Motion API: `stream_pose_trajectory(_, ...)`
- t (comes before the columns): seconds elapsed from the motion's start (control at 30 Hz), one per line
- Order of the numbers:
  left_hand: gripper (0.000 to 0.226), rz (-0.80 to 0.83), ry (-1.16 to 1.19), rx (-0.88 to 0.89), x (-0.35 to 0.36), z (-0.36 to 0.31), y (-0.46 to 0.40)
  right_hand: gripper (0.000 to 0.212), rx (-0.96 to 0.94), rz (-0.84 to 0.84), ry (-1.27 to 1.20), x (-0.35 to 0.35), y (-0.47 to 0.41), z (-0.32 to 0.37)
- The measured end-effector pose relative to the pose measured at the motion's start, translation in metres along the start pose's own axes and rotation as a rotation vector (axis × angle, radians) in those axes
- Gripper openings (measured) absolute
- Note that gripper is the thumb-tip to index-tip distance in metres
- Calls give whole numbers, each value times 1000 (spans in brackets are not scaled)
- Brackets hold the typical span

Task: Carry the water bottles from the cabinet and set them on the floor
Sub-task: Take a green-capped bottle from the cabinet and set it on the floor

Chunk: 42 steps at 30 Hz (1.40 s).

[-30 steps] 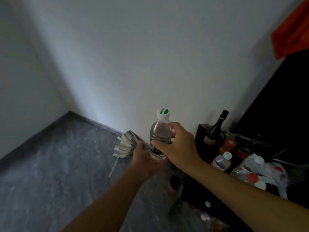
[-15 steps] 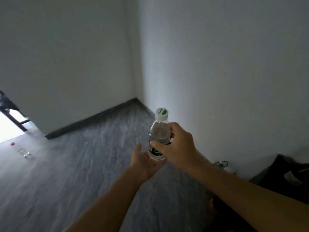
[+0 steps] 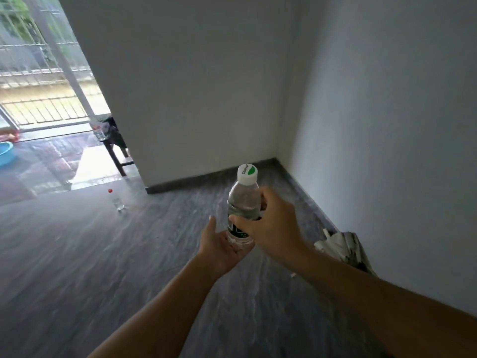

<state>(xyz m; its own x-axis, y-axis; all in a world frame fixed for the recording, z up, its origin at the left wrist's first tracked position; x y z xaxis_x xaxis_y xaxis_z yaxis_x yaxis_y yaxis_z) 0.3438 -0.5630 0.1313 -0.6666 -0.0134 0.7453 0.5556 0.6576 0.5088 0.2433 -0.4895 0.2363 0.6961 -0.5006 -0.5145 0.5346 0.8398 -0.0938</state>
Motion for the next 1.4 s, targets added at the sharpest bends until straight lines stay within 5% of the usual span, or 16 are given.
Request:
stream_pose_trajectory(0.8,81,-195,285,325,-107,-220,-56,56,-192,424,-43,229,-148,101)
stream_pose_trajectory(1.4,85,-196,182,303,-170,-456,-155,54,-171,377,-13,415,-288,205)
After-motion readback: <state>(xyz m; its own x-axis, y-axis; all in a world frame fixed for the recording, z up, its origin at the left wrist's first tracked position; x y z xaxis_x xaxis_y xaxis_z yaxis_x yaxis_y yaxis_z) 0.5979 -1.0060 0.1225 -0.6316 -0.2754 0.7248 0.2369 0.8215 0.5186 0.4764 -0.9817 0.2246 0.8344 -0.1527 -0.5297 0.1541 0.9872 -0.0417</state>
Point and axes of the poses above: each hand's wrist, its own y-axis away from the middle knuckle, its own x-axis out of the palm, z = x × y, the point moved 2 cm from there along -y, towards the middle knuckle, and after that the axes turned 12 degrees about x, right-handed, at the moved point
